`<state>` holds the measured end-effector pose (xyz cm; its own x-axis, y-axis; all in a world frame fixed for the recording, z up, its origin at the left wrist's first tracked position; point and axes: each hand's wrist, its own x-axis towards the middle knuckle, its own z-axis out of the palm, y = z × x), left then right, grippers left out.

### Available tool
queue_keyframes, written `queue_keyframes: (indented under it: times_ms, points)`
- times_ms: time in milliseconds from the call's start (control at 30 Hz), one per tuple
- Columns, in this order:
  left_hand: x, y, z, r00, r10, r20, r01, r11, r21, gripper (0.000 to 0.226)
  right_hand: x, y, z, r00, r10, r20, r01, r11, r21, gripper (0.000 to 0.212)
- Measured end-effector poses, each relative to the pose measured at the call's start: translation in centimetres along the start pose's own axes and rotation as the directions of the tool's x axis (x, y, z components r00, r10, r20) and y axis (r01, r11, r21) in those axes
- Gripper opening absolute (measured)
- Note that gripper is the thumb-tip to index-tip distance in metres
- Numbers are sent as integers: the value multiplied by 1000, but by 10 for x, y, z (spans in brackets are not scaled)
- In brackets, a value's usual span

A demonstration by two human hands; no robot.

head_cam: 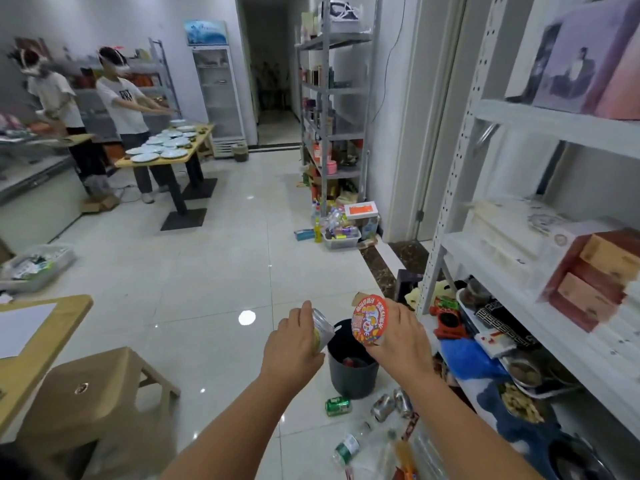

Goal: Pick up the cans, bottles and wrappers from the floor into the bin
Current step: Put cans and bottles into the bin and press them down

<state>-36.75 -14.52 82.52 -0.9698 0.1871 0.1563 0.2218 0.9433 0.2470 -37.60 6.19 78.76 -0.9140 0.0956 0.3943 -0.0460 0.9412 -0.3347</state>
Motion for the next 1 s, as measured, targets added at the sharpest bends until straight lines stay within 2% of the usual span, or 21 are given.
queue_keyframes:
  times_ms: [133, 300, 433, 567, 700, 867, 1000]
  points:
    - [83, -24, 3, 1000, 16, 27, -16, 1000, 25, 90, 71, 3, 37, 998, 37, 58, -37, 999, 0, 96]
    - [172, -35, 15, 998, 51, 47, -50, 999, -19, 94, 138, 24, 74, 998, 57, 15, -57, 998, 11, 91]
    - [240, -40, 36, 992, 108, 70, -105, 993, -53, 95, 179, 37, 105, 978, 204, 53, -205, 979, 12, 91]
    - [316, -45, 61, 975, 203, 94, -196, 978, -72, 97, 223, 57, 138, 923, 379, 66, -383, 923, 44, 92]
    - [402, -50, 83, 942, 316, 114, -307, 947, -97, 93, 268, 72, 160, 892, 441, 97, -446, 895, 28, 95]
    - [499, -46, 115, 869, 461, 182, -445, 887, -124, 84, 303, 81, 183, 784, 620, 38, -614, 765, 193, 96]
    - [523, -39, 161, 850, 450, 274, -383, 885, -265, 85, 296, 92, 217, 654, 755, 43, -720, 605, 340, 91]
